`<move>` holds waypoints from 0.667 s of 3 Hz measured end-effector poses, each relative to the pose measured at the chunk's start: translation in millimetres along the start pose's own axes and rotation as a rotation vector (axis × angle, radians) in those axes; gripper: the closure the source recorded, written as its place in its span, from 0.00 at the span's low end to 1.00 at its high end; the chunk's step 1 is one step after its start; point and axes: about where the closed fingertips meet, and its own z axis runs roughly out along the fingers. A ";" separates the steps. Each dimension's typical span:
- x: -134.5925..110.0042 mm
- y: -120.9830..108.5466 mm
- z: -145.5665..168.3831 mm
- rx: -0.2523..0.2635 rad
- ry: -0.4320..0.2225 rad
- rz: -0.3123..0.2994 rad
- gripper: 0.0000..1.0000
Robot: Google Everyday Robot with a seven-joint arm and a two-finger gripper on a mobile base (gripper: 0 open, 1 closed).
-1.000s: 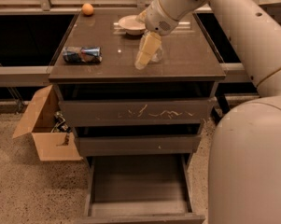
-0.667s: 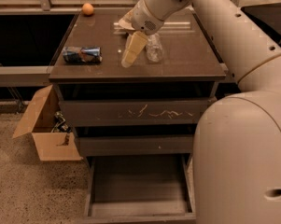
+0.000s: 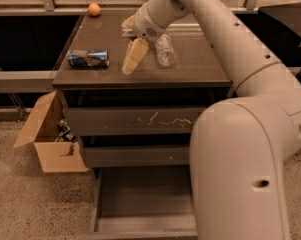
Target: Place redbull can into bottom drawer
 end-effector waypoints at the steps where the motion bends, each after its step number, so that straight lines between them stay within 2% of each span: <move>1: 0.8 -15.8 33.1 -0.008 -0.050 0.019 0.00; 2: -3.3 -28.0 56.0 -0.008 -0.089 0.040 0.00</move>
Offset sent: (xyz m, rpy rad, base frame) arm 0.0656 0.0575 -0.0338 0.1477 0.0463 -0.0157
